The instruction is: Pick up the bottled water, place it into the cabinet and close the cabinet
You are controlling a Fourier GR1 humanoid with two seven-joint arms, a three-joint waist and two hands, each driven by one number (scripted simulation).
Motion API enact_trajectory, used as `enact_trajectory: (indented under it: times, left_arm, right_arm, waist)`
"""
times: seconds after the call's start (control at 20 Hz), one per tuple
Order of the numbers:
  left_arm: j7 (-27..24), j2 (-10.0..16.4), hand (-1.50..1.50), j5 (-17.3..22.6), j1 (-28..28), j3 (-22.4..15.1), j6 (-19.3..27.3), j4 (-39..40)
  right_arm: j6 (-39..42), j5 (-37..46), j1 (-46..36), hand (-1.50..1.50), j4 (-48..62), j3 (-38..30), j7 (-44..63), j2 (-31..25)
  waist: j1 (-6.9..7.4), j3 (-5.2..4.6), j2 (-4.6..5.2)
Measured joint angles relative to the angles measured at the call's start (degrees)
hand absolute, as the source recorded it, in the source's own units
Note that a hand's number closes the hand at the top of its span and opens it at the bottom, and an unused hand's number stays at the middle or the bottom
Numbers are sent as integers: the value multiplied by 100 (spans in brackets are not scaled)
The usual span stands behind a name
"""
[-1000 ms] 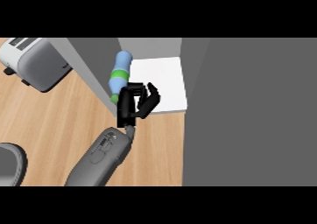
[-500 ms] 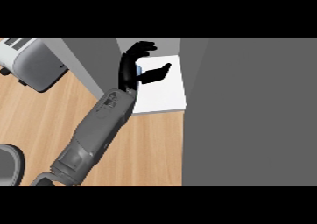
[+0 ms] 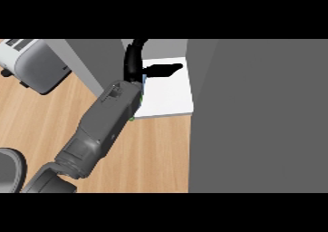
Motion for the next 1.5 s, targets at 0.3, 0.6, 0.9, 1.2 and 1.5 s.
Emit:
enact_trajectory:
  times: [0.3, 0.6, 0.9, 1.2, 1.5]
  left_arm:
    - [-695, -35, -150, 309, -161, 100, -447, 94]
    - [-1027, -43, -150, 749, -195, -9, -602, 145]
    - [-1169, -45, -150, 1407, 220, -615, -567, -386]
    - [-1034, -46, -150, 1951, 978, -1505, -482, -1407]
    - [-950, -46, -150, 2208, 2080, -2295, -252, -2753]
  right_arm:
    - [-81, -49, -116, -150, -2, -110, 105, -74]
    - [-130, -99, -138, -150, -38, -120, 236, -74]
    - [-104, -149, -106, -150, -56, -194, 302, -22]
    - [-90, -197, -48, -150, -67, -329, 360, 30]
    - [-202, -219, -30, -150, -96, -240, 431, 200]
  waist:
    - [48, 2, -33]
    - [73, 5, -72]
    - [126, 7, -127]
    - [241, 7, -168]
    - [402, 8, -192]
